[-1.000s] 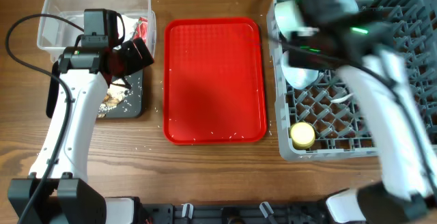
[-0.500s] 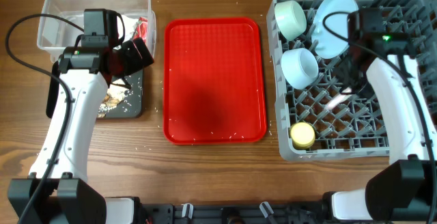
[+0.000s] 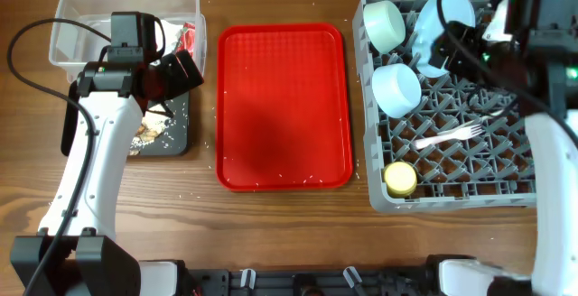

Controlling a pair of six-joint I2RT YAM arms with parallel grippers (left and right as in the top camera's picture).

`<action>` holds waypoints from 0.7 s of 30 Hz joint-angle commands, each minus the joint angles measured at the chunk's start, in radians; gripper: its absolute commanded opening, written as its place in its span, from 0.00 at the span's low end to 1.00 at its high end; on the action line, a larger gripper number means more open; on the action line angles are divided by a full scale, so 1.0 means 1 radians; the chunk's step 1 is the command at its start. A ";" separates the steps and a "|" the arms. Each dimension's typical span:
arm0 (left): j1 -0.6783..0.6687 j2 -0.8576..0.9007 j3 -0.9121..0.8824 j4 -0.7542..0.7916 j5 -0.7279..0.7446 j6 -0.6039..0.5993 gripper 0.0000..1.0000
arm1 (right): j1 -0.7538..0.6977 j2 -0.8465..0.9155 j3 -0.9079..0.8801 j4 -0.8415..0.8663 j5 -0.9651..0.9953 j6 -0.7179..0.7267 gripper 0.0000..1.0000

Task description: Sort waste into correct bins and load items into the dishwasher rack

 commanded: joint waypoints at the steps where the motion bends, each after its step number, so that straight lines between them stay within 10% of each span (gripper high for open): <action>1: 0.005 0.006 0.015 0.017 0.004 -0.003 1.00 | 0.064 -0.016 0.011 0.001 -0.105 -0.105 0.96; 21: 0.005 0.006 0.015 0.026 0.004 -0.003 1.00 | 0.313 -0.303 0.011 -0.008 0.013 -0.129 1.00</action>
